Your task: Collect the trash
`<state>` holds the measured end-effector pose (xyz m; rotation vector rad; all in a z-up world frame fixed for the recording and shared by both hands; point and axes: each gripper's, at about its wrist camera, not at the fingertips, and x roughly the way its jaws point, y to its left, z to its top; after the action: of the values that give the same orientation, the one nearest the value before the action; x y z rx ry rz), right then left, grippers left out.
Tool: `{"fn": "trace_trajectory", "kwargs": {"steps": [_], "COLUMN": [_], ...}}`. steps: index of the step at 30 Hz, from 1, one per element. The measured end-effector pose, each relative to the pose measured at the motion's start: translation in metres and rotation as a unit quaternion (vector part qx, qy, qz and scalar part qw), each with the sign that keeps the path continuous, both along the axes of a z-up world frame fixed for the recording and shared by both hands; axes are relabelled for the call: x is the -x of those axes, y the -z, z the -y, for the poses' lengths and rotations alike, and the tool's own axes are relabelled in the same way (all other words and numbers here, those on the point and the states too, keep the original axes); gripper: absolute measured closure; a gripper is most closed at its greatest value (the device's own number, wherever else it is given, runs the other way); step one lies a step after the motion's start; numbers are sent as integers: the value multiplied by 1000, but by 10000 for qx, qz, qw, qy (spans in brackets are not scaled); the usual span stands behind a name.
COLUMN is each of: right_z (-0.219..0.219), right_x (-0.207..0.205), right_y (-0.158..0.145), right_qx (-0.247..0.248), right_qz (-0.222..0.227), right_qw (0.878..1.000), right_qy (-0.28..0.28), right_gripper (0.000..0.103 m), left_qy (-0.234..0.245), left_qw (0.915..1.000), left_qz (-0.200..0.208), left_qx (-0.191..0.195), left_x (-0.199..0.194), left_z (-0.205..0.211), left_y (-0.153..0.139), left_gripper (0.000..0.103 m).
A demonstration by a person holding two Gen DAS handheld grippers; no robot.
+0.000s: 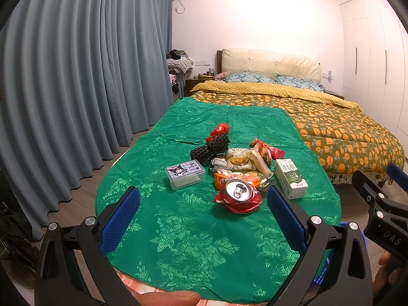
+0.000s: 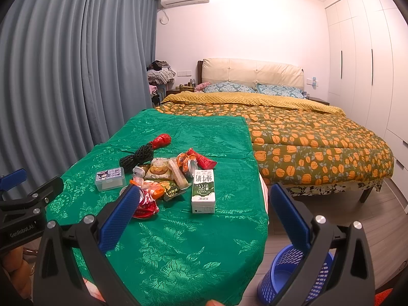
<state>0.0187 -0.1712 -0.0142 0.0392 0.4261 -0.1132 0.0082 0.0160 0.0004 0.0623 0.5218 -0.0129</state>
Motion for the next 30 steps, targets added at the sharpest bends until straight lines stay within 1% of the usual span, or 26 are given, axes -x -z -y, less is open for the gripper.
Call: {"fn": "trace_trajectory", "kwargs": {"steps": [30], "right_z": [0], "right_x": [0], "right_y": [-1], "right_qx": [-7], "right_qz": [-24], "right_qw": [10000], "right_qy": [3], "right_gripper": [4], "left_qy": [-8], "left_qw": [10000], "left_qz": [-4], "left_qx": [7], "left_x": [1], "left_z": [1], "left_y": [0], "left_gripper": [5]}}
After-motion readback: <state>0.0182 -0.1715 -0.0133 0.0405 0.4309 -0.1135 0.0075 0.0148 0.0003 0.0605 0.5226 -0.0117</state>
